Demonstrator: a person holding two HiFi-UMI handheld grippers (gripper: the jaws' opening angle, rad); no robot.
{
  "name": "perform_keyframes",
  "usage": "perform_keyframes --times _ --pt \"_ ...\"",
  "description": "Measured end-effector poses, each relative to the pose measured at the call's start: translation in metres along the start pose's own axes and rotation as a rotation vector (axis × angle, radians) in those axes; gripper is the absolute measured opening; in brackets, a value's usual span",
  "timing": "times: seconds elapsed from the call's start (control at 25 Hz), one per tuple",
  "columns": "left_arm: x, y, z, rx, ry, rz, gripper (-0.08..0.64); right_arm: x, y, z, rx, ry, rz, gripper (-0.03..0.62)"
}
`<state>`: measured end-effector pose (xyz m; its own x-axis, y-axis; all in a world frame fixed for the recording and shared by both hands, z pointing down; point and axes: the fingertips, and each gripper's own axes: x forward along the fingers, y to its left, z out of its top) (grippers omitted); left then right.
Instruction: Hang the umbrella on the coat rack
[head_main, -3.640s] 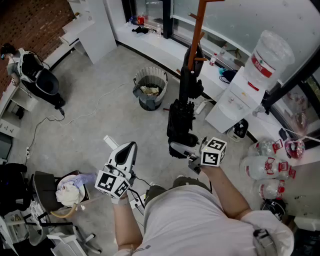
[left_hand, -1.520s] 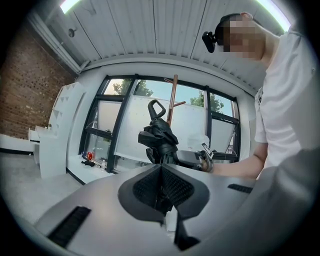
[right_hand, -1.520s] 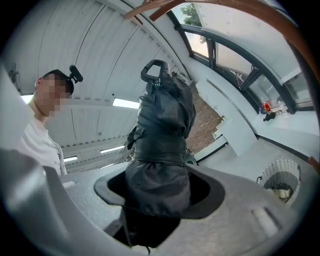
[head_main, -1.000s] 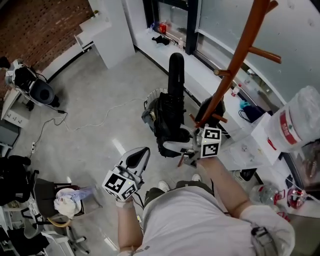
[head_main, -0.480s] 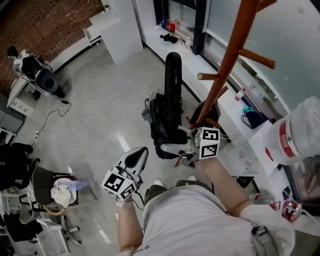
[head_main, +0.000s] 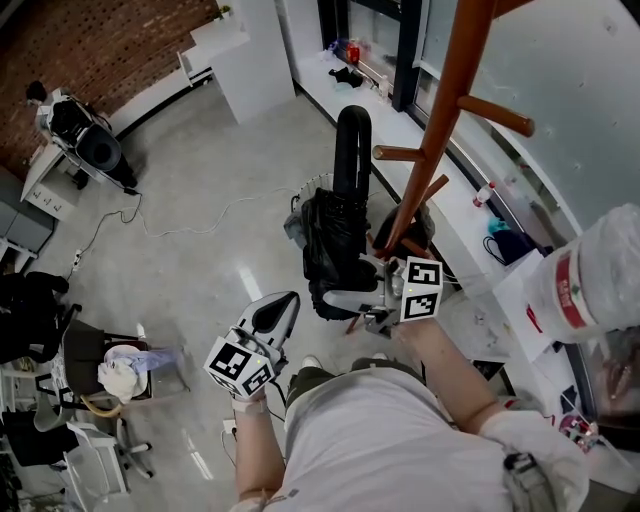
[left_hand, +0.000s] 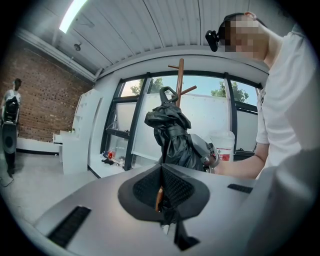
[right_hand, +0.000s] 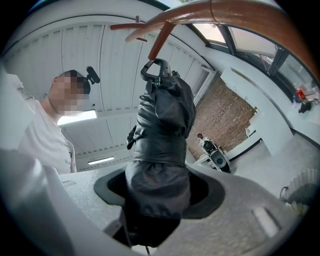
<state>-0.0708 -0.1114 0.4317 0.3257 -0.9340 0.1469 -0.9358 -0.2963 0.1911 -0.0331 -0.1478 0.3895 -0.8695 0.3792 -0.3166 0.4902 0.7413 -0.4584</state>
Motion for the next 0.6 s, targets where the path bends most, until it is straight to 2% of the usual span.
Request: perform_keyframes --times 0.6 --pt "0.012 0.0 0.0 -0.011 0.035 -0.035 0.0 -0.001 0.002 0.001 0.009 -0.016 -0.004 0.268"
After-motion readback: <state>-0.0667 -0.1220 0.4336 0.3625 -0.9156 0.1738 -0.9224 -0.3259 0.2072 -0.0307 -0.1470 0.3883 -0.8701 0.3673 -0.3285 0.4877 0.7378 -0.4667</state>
